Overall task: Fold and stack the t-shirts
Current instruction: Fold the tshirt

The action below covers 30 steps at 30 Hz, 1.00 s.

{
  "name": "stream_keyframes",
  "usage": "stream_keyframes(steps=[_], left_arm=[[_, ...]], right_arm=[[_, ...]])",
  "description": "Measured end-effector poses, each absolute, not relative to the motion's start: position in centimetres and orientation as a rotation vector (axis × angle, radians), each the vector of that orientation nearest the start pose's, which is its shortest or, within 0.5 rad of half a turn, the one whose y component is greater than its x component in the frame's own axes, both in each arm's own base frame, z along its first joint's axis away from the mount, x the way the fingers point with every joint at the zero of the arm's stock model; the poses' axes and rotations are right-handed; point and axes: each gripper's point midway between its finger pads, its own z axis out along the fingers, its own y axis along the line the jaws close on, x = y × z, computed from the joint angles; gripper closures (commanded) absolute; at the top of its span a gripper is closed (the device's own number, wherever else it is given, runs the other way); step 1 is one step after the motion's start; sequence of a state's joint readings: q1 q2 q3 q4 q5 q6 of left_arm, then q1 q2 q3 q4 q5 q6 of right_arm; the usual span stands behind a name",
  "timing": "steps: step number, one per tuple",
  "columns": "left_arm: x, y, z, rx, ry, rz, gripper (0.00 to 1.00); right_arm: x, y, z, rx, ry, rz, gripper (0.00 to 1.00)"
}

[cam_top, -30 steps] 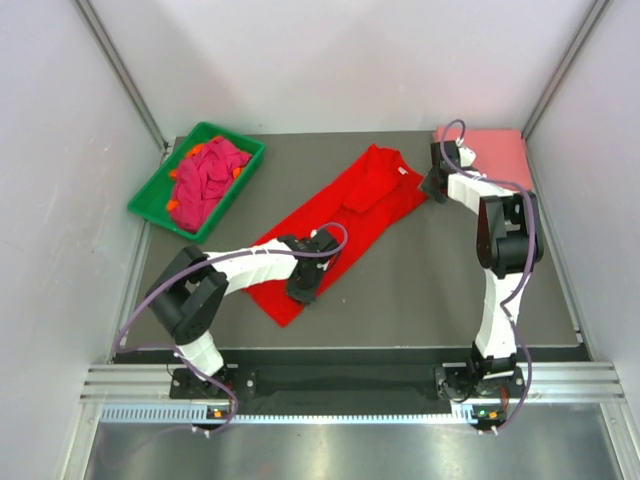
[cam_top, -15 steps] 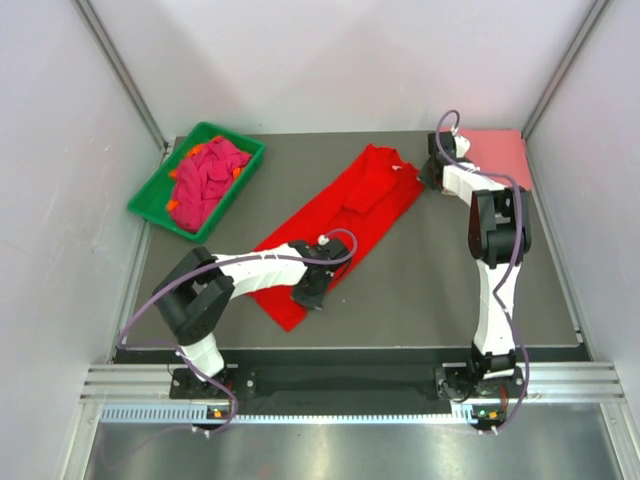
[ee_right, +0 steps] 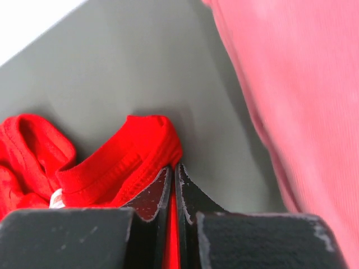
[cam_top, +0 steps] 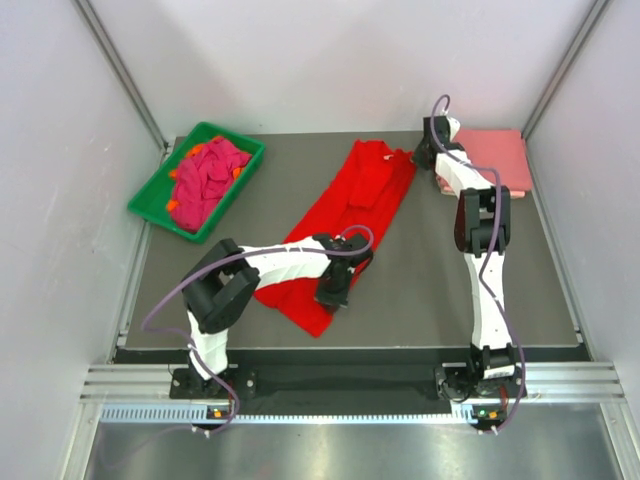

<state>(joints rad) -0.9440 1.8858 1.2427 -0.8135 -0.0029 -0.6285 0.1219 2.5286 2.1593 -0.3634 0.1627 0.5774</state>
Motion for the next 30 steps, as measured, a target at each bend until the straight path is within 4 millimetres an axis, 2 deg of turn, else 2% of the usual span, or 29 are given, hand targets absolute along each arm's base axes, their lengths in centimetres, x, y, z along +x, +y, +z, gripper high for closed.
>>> stream_keyframes(steps=[5,7,10,12,14,17,20,22,24,26,28,30], left_arm=[[17.1,-31.0,1.6,0.393,3.047,-0.270,0.96],[17.0,-33.0,1.8,0.354,3.054,-0.391,0.88],[17.0,-36.3,2.1,0.332,3.052,-0.560,0.80],[17.1,-38.1,2.7,0.362,3.040,-0.628,0.79],[17.2,-39.1,3.8,0.401,3.019,-0.663,0.76],[18.1,-39.9,5.7,0.465,2.956,-0.673,0.74],[19.7,-38.5,7.9,0.495,2.888,-0.639,0.72],[21.6,-36.6,9.6,0.477,2.838,-0.634,0.72],[23.9,-33.6,11.1,0.419,2.800,-0.614,0.71],[26.8,-29.6,12.3,0.328,2.756,-0.567,0.70],[29.4,-25.1,12.8,0.230,2.723,-0.487,0.69],[30.4,-21.5,12.7,0.172,2.715,-0.409,0.68]], right_arm=[[65.6,6.7,4.5,0.577,2.201,0.180,0.95],[66.0,6.1,5.1,0.576,2.188,0.185,0.84],[66.9,5.1,6.5,0.571,2.148,0.194,0.75],[67.4,4.5,7.5,0.568,2.118,0.204,0.69],[67.3,4.3,8.4,0.561,2.110,0.217,0.66],[65.7,4.2,10.2,0.561,2.123,0.224,0.63],[62.1,5.6,13.0,0.557,2.155,0.250,0.60],[58.3,7.3,15.3,0.546,2.175,0.277,0.60],[54.6,9.5,17.5,0.517,2.183,0.317,0.59],[49.5,12.5,18.8,0.480,2.213,0.369,0.58],[43.7,15.3,18.6,0.441,2.259,0.436,0.58],[37.8,17.5,16.6,0.405,2.336,0.493,0.58]])
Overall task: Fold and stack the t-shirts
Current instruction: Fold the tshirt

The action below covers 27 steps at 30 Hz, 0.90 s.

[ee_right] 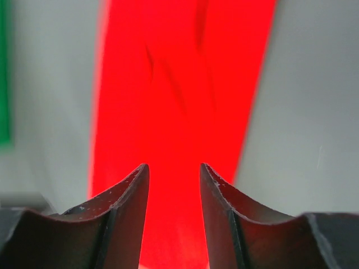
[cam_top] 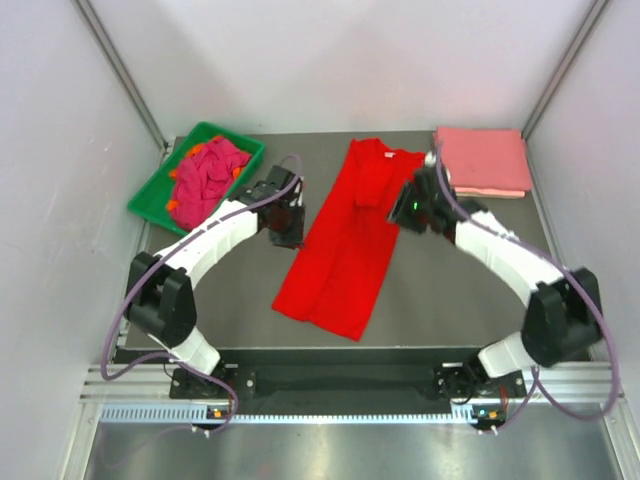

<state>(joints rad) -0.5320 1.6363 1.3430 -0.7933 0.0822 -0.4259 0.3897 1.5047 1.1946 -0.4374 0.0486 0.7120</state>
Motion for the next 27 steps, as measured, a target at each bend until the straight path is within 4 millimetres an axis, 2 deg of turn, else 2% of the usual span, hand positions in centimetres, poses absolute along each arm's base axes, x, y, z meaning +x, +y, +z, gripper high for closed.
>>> stream_keyframes(steps=[1,2,6,8,10,14,16,27], left_arm=[[30.4,-20.4,12.3,0.164,2.718,-0.383,0.67],[30.1,-19.4,11.9,0.165,2.729,-0.362,0.67],[28.2,-17.0,9.1,0.176,2.817,-0.325,0.68],[27.2,-16.3,7.9,0.176,2.859,-0.323,0.69],[26.4,-16.1,7.0,0.184,2.887,-0.331,0.68],[25.3,-15.8,5.9,0.198,2.919,-0.331,0.69],[25.0,-15.6,5.6,0.203,2.928,-0.324,0.69],[25.0,-15.2,5.6,0.202,2.906,-0.301,0.69]], right_arm=[[35.5,18.1,15.4,0.400,2.376,0.511,0.58],[32.3,18.6,13.3,0.401,2.429,0.525,0.58],[23.3,19.2,7.3,0.466,2.597,0.522,0.58],[19.8,20.5,6.0,0.451,2.645,0.547,0.58],[17.4,22.4,6.0,0.418,2.663,0.595,0.58],[15.4,25.3,5.8,0.405,2.673,0.638,0.58],[14.9,26.0,5.2,0.404,2.691,0.614,0.58],[12.4,27.6,3.1,0.410,2.734,0.464,0.60]])
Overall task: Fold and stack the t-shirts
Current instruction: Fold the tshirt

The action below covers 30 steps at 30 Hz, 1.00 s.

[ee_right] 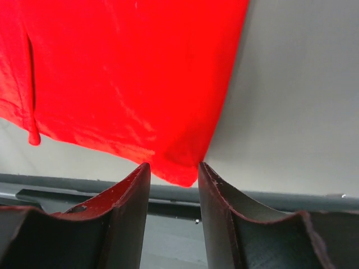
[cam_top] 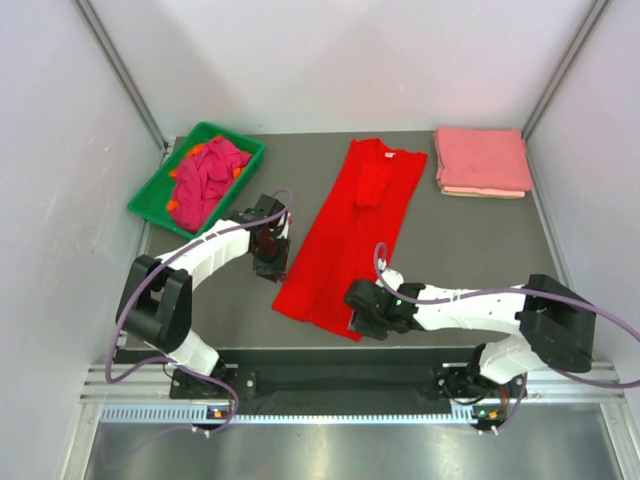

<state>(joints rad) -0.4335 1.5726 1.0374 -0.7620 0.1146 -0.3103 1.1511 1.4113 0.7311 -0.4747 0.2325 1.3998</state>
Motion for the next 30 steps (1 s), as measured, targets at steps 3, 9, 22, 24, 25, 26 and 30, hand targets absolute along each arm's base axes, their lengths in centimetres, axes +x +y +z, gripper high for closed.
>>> stream_keyframes(steps=[3,9,22,24,25,26,30], left_arm=[[25.0,-15.2,5.6,0.202,2.906,-0.302,0.69],[25.0,-15.2,5.7,0.202,2.900,-0.305,0.68],[22.9,-17.1,6.7,0.198,2.856,-0.476,0.65],[21.7,-17.8,6.8,0.201,2.849,-0.514,0.65],[21.0,-18.2,6.8,0.199,2.848,-0.532,0.64],[20.3,-18.5,6.7,0.202,2.844,-0.545,0.64],[17.2,-20.1,6.3,0.221,2.849,-0.587,0.64]], right_arm=[[11.7,28.0,3.0,0.410,2.739,0.443,0.61],[11.4,27.5,2.0,0.433,2.744,0.379,0.74],[11.0,24.4,3.0,0.443,2.707,0.335,1.00],[10.7,23.2,3.5,0.432,2.703,0.322,1.00],[10.5,22.7,3.7,0.426,2.704,0.311,1.00],[10.3,22.1,3.7,0.416,2.709,0.295,1.00],[9.3,19.6,3.0,0.392,2.740,0.211,1.00]])
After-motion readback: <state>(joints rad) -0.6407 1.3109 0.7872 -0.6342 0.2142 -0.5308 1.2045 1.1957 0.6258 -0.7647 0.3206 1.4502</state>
